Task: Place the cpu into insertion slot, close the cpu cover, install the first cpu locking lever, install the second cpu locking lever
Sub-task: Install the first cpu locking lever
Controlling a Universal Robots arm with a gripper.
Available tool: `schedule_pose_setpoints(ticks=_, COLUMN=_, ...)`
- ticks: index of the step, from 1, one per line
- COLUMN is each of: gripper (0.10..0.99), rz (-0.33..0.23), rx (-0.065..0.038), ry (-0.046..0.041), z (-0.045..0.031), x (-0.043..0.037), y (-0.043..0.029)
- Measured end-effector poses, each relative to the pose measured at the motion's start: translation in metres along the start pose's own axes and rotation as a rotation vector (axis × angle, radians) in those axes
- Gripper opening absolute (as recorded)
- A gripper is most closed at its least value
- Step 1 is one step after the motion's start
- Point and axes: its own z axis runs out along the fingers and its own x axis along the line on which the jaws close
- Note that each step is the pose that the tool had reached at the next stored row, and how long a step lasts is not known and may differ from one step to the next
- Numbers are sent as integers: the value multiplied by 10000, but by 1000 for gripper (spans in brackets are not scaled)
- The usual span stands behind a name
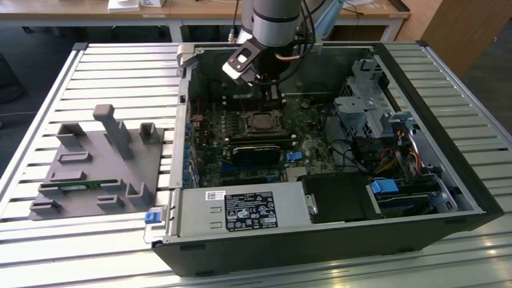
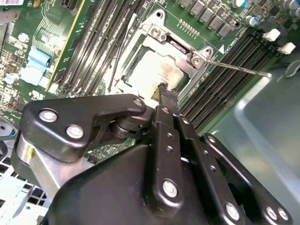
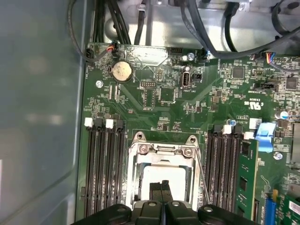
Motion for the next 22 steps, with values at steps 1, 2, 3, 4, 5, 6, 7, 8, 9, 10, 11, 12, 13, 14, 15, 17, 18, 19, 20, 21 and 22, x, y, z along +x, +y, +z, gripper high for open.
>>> schedule_pose_setpoints(ticks=1, gripper=118, rz=0, rx=0, ry=0, z=-17, x=0, y=0)
schedule_pose_setpoints(ticks=2, gripper=118, rz=0, rx=-1, ry=1, z=-34, x=0, y=0)
schedule_pose_setpoints(ticks=3, gripper=118, rz=0, rx=-1, ry=1, z=-53, x=0, y=0)
schedule_pose_setpoints(ticks=4, gripper=118, rz=0, rx=-1, ry=0, z=-69, x=0, y=0)
schedule_pose_setpoints(ticks=5, gripper=118, rz=0, rx=0, ry=-1, z=-85, x=0, y=0)
schedule_pose_setpoints(ticks=6, gripper=118, rz=0, rx=-1, ry=0, z=-101, x=0, y=0)
schedule_pose_setpoints(ticks=7, gripper=118, rz=0, rx=-1, ry=0, z=-115, x=0, y=0)
schedule_pose_setpoints(ticks=8, gripper=118, rz=0, rx=-1, ry=1, z=-134, x=1, y=0)
schedule_pose_setpoints(ticks=9, gripper=118, rz=1, rx=0, ry=-1, z=-155, x=1, y=0)
schedule_pose_setpoints(ticks=10, gripper=118, rz=0, rx=0, ry=-2, z=-177, x=1, y=0)
schedule_pose_setpoints(ticks=11, gripper=118, rz=1, rx=-1, ry=0, z=-202, x=1, y=0)
schedule_pose_setpoints(ticks=12, gripper=118, rz=0, rx=-2, ry=0, z=-231, x=1, y=0)
schedule_pose_setpoints(ticks=13, gripper=118, rz=-1, rx=-4, ry=-2, z=-262, x=1, y=0)
schedule_pose_setpoints(ticks=14, gripper=118, rz=0, rx=-6, ry=-2, z=-293, x=2, y=0)
schedule_pose_setpoints(ticks=15, gripper=118, rz=-1, rx=-9, ry=-2, z=-325, x=2, y=0)
schedule_pose_setpoints(ticks=17, gripper=118, rz=0, rx=-12, ry=-5, z=-367, x=2, y=-1)
schedule_pose_setpoints(ticks=18, gripper=118, rz=-2, rx=-15, ry=-8, z=-369, x=2, y=0)
schedule_pose_setpoints(ticks=19, gripper=118, rz=-30, rx=-16, ry=-11, z=-368, x=2, y=0)
schedule_pose_setpoints(ticks=20, gripper=118, rz=-140, rx=-16, ry=-11, z=-369, x=2, y=0)
schedule_pose_setpoints(ticks=21, gripper=118, rz=-313, rx=-14, ry=-13, z=-369, x=2, y=-1)
schedule_pose_setpoints(ticks=22, gripper=118, rz=-509, rx=-13, ry=-14, z=-369, x=2, y=-1)
